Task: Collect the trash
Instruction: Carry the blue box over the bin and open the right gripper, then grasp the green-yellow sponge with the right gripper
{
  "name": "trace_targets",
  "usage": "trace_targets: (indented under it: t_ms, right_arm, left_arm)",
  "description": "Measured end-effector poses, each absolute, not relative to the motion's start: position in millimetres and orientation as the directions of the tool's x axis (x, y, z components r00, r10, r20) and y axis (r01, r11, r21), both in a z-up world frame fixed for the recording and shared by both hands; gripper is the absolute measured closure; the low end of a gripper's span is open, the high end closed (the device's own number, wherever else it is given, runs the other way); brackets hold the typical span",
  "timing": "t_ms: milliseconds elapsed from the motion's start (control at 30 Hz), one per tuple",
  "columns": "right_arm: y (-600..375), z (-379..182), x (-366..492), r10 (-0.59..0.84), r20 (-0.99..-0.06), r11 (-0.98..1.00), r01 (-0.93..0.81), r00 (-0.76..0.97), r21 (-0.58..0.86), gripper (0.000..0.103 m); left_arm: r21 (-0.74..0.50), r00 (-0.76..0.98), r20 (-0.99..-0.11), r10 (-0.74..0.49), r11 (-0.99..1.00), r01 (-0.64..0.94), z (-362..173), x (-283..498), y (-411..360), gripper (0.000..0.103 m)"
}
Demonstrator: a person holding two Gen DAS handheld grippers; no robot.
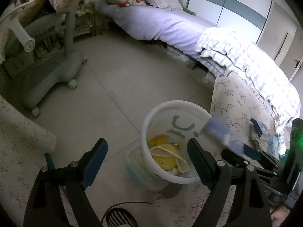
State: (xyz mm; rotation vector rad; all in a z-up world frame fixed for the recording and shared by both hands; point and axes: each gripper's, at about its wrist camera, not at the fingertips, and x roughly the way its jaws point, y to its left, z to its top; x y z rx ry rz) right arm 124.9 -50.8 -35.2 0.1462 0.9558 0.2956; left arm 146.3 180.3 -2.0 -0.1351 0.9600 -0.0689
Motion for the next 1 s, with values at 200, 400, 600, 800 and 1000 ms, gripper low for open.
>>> trace_targets:
  t_ms: [200,400,600,800,1000]
  right_arm:
    - [-45.1,-34.0,129.8,0.342,-0.773,0.940,-0.184,0.535,0.288,0.020]
    - [-47.4,-26.4,122.5,0.320,-0.774,0.947,-0.185,0.546,0.261,0.020]
    - [-63.4,-20.4,110.5,0.289,-0.777,0.957,-0.164,0.560,0.238,0.019]
    - [-91.6,-15.0,92.1,0.241,-0.788,0.971,-0.137,0.567,0.198,0.019]
    - [-136.6,-8.7,70.8,0.181,-0.793,0.983,-0.076,0.582,0.168,0.019]
  left_arm:
    - [-0.155,0.571,-0.811,-0.124,0.988,-0.007,-1.1,143.8,183.9,0.015]
    - [-0.158,0.570,-0.812,-0.127,0.987,-0.006,-0.6,139.8,183.3,0.015]
    - [-0.165,0.567,-0.811,-0.141,0.986,0.010,1.8,136.2,174.8,0.015]
    - [-0.154,0.575,-0.803,-0.157,0.987,0.054,5.9,133.0,156.9,0.014]
    - [-0.151,0.567,-0.805,-0.175,0.984,0.090,6.8,130.1,135.8,0.000]
